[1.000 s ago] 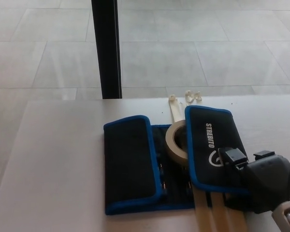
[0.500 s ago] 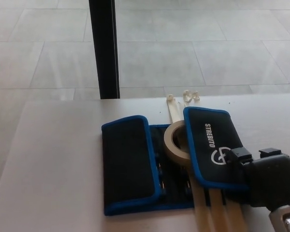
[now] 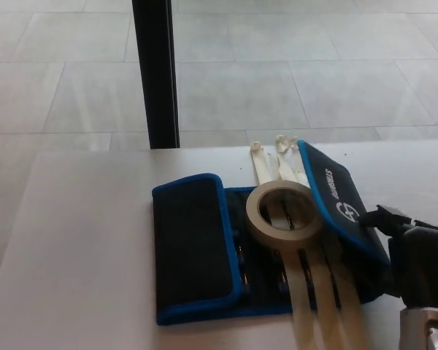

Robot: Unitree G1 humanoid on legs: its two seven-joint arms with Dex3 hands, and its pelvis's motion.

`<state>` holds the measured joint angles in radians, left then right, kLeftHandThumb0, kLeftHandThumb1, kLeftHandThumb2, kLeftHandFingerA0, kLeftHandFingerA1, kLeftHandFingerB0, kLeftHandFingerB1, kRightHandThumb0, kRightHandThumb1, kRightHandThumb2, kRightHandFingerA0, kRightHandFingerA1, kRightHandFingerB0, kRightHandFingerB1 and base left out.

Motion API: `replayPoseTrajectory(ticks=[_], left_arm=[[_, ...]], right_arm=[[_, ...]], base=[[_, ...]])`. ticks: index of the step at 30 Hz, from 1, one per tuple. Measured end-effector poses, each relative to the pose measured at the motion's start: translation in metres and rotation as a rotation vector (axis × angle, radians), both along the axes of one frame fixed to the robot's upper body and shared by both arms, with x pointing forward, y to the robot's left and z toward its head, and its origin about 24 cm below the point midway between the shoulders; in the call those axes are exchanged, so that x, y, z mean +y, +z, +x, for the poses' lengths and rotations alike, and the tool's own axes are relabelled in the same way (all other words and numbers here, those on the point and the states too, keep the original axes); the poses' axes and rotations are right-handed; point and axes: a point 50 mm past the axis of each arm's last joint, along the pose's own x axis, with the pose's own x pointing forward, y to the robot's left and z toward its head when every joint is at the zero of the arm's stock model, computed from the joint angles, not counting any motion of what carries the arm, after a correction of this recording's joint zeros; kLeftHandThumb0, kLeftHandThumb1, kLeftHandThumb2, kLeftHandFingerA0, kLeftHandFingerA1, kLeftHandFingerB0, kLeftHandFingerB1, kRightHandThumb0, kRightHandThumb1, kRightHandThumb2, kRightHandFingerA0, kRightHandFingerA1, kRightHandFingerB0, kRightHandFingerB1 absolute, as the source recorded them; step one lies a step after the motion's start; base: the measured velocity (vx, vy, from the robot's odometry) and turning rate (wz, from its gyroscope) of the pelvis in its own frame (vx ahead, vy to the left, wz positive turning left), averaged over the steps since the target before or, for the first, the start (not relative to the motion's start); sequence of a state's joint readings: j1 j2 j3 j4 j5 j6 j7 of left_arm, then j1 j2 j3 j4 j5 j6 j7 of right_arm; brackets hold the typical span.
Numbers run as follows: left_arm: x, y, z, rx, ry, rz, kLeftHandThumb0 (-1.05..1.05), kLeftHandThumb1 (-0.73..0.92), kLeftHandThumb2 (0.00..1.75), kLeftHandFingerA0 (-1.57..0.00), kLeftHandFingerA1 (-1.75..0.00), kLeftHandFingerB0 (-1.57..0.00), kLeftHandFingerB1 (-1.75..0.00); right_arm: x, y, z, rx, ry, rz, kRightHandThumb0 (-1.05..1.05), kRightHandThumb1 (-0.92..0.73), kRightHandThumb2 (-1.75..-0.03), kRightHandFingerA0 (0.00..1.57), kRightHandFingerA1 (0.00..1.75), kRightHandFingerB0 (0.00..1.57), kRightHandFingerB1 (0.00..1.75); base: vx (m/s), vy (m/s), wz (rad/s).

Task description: The robot uses its right hand to open a black folded toolkit cover kept in the middle of the desk

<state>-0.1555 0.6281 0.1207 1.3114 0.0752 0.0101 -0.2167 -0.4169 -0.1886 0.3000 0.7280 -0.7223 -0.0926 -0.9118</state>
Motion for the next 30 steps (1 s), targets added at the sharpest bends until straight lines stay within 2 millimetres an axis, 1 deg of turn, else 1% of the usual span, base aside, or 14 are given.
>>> replayPoseTrajectory(ticks=[3,6,8,13,14,16,19,21,22,24,25,26,27,30], left_arm=[[0.0,0.0,0.0,0.0,0.0,0.0,-0.93,0.92,0.7,-0.32,-0.52,-0.3,-0.37],[0.0,0.0,0.0,-0.001,0.0,0.0,-1.0,0.78,0.89,-0.32,-0.57,-0.25,-0.42],[0.0,0.0,0.0,-0.001,0.0,0.0,-0.94,0.92,0.74,-0.32,-0.55,-0.26,-0.38],[0.0,0.0,0.0,-0.001,0.001,-0.001,-0.96,0.79,0.83,-0.3,-0.56,-0.24,-0.41],[0.0,0.0,0.0,-0.002,0.001,-0.001,-0.91,0.92,0.69,-0.32,-0.54,-0.28,-0.38],[0.0,0.0,0.0,-0.002,0.002,-0.001,-0.91,0.92,0.69,-0.34,-0.55,-0.31,-0.38],[0.0,0.0,0.0,-0.003,0.003,-0.002,-0.91,0.92,0.69,-0.34,-0.55,-0.31,-0.38],[0.0,0.0,0.0,-0.004,0.003,-0.002,-0.92,0.92,0.68,-0.33,-0.55,-0.31,-0.37],[0.0,0.0,0.0,-0.004,0.003,-0.002,-0.93,0.92,0.7,-0.31,-0.56,-0.28,-0.37],[0.0,0.0,0.0,-0.004,0.003,-0.002,-0.93,0.92,0.7,-0.31,-0.56,-0.28,-0.37],[0.0,0.0,0.0,-0.004,0.004,-0.002,-0.92,0.92,0.7,-0.32,-0.56,-0.28,-0.37],[0.0,0.0,0.0,-0.004,0.004,-0.002,-0.91,0.92,0.7,-0.33,-0.55,-0.3,-0.37],[0.0,0.0,0.0,-0.004,0.004,-0.002,-0.96,0.77,0.87,-0.34,-0.58,-0.28,-0.42],[0.0,0.0,0.0,-0.004,0.004,-0.002,-0.91,0.92,0.71,-0.33,-0.54,-0.3,-0.37]], right_arm=[[0.0,0.002,0.0,-0.01,-0.027,0.097,-0.25,-0.74,-0.69,1.2,1.36,0.89,0.63],[0.001,0.003,0.001,-0.014,-0.054,0.19,-0.25,-0.72,-0.71,1.21,1.33,0.92,0.65],[-0.001,0.003,0.001,-0.013,-0.07,0.233,-0.24,-0.71,-0.71,1.19,1.3,0.92,0.64],[-0.006,0.002,0.002,-0.001,-0.121,0.354,-0.21,-0.68,-0.74,1.09,1.57,0.88,0.69],[-0.008,0.002,0.002,0.001,-0.132,0.376,-0.31,-0.52,-0.95,1.31,1.4,0.82,0.78],[-0.011,0.001,0.002,0.004,-0.153,0.415,-0.29,-0.66,-0.63,0.99,1.64,0.82,0.76],[-0.017,0.001,0.002,0.002,-0.19,0.477,-0.29,-0.66,-0.63,0.99,1.64,0.82,0.76],[-0.021,0.001,0.002,-0.003,-0.217,0.52,-0.31,-0.6,-0.62,0.93,1.52,0.82,0.83],[-0.024,0.002,0.002,-0.007,-0.232,0.542,-0.4,-0.44,-0.87,0.98,1.23,0.79,0.86],[-0.031,0.005,0.003,-0.029,-0.265,0.585,-0.4,-0.44,-0.87,0.98,1.23,0.79,0.86],[-0.034,0.007,0.004,-0.041,-0.277,0.603,-0.37,-0.69,-0.61,0.55,1.3,0.71,0.81],[-0.037,0.01,0.006,-0.057,-0.29,0.624,-0.39,-0.75,-0.61,0.44,1.13,0.58,0.97],[-0.041,0.014,0.007,-0.077,-0.307,0.652,-0.42,-0.79,-0.7,0.44,1.29,0.45,1.14],[-0.052,0.023,0.011,-0.127,-0.356,0.724,-0.53,-0.83,-0.79,0.23,1.04,0.21,1.0]], base=[[0.0,0.0,0.0],[0.0,0.0,0.0],[0.0,0.0,0.0],[0.0,0.0,0.0],[0.0,0.0,0.0],[0.0,0.0,0.0],[0.0,0.0,0.0],[0.0,0.0,0.0],[0.0,0.0,0.0],[0.0,0.0,0.0],[0.0,0.0,0.0],[0.0,0.0,0.0],[0.0,0.0,0.0],[0.0,0.0,0.0]])
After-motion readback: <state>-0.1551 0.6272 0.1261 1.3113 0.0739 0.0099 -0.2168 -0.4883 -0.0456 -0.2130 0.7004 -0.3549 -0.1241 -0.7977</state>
